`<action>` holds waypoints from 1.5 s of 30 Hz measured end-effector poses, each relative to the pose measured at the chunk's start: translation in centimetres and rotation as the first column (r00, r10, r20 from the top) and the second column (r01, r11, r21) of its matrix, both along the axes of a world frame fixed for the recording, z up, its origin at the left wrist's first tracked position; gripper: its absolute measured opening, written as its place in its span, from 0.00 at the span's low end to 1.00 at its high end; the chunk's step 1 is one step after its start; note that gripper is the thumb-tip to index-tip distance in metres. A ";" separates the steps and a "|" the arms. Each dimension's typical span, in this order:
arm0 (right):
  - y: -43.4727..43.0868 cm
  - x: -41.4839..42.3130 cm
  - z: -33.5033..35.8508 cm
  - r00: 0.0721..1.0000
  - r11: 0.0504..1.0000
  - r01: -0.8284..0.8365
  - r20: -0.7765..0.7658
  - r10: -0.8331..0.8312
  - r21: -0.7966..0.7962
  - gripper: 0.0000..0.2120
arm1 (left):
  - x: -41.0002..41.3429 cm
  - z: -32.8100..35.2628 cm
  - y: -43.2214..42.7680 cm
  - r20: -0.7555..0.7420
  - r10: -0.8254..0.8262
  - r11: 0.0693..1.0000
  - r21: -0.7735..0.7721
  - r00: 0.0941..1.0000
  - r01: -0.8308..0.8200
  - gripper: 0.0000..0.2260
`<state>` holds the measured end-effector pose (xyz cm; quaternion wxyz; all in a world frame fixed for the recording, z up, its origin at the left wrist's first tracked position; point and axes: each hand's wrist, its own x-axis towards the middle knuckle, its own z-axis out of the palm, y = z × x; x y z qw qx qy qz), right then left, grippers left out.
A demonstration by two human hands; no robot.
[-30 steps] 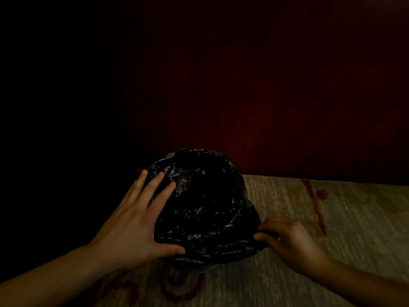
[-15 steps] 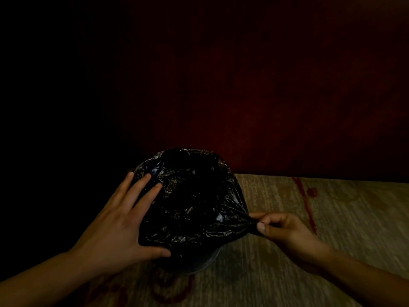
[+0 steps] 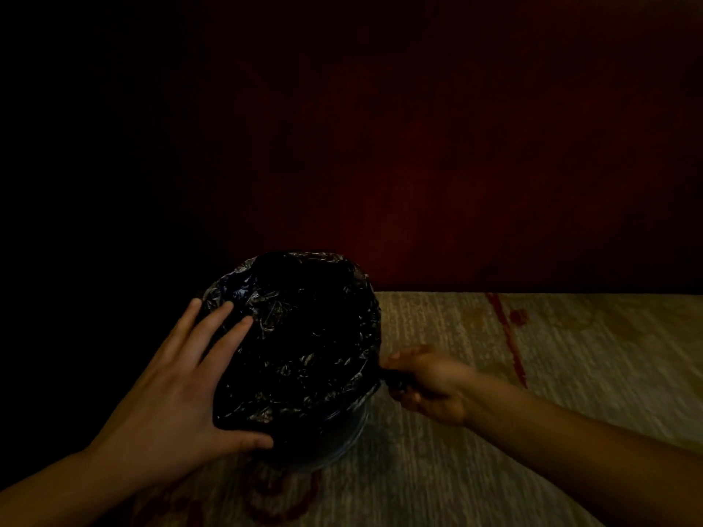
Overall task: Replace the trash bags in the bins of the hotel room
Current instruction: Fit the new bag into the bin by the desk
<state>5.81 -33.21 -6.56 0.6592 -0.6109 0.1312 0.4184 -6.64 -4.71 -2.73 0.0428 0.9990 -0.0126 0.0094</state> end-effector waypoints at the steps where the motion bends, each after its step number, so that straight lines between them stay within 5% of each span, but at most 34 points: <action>1: 0.2 0.3 0.2 1.000 0.999 -0.026 0.014 0.027 -0.020 0.10 | 0.0 0.0 0.0 -0.001 -0.001 1.000 -0.002 1.000 0.001 0.58; 9: -0.3 -1.3 -0.4 0.926 0.981 -0.169 0.325 0.192 -0.097 0.07 | 0.0 -0.1 0.4 0.018 -0.023 1.000 -0.008 1.000 0.023 0.57; 17: -3.2 -2.7 -0.9 0.981 0.966 -0.058 0.192 0.008 0.254 0.13 | 0.1 0.1 0.3 0.025 -0.032 0.999 0.012 0.999 0.031 0.57; 21: -3.7 -2.7 -1.3 0.938 0.992 -0.081 0.344 0.043 0.096 0.03 | 0.1 0.1 0.3 0.025 -0.038 0.999 0.016 0.999 0.038 0.57; 25: -3.9 -2.0 -2.0 0.870 0.994 -0.102 0.488 0.068 0.043 0.06 | 0.0 0.1 0.3 0.028 -0.031 0.999 -0.015 0.999 0.031 0.57; 29: -4.0 -1.6 -1.8 0.674 0.973 -0.214 0.708 0.214 -0.090 0.08 | -0.1 0.0 0.5 0.028 -0.028 0.999 -0.029 0.999 0.029 0.57; 32: -4.5 -1.8 -2.2 0.342 0.890 -0.201 0.821 0.456 -0.410 0.24 | -0.1 0.0 0.4 0.036 -0.034 0.999 -0.031 0.999 0.035 0.57; 34: -4.7 -2.0 -2.9 0.109 0.886 -0.049 0.879 0.464 -0.462 0.22 | -0.1 0.1 0.3 0.035 -0.037 0.999 -0.030 0.999 0.038 0.57; 40: -4.8 -1.7 -2.5 -0.135 0.885 0.009 0.876 0.463 -0.466 0.11 | -0.1 0.2 0.4 -0.013 -0.034 0.997 -0.069 0.999 0.033 0.59; 42: -4.7 -1.7 -2.4 -0.066 0.880 0.002 0.878 0.474 -0.475 0.11 | -0.2 0.5 0.5 -0.029 -0.049 0.992 -0.121 0.998 0.045 0.60; 45: -4.1 -1.7 -2.2 0.359 0.914 -0.084 0.844 0.399 -0.397 0.07 | -0.6 0.8 0.6 -0.009 -0.078 0.981 -0.181 0.997 0.075 0.51</action>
